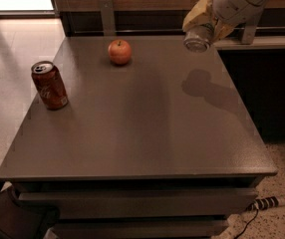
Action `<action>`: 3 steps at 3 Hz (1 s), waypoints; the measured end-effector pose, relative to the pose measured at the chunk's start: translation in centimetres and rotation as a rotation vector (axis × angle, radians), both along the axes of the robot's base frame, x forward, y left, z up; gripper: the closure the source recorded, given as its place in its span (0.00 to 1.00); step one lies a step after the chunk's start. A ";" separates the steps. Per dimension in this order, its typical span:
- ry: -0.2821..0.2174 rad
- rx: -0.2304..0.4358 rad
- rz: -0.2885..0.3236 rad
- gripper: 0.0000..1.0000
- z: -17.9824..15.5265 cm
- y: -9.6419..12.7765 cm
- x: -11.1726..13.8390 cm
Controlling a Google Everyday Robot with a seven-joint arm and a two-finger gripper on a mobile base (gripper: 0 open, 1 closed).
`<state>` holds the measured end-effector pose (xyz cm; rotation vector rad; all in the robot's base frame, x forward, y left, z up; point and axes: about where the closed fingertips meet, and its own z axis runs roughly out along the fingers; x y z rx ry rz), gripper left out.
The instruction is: Place 7up can upright
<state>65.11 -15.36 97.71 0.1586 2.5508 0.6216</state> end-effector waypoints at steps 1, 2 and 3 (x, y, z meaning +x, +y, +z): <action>-0.092 -0.005 0.133 1.00 0.1 0.7 0.2; -0.149 -0.052 0.235 1.00 0.0 1.0 0.2; -0.151 -0.057 0.240 1.00 0.0 1.1 0.2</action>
Offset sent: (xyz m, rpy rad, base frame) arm 0.0022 0.0069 0.0009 -0.0054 -0.0921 0.1333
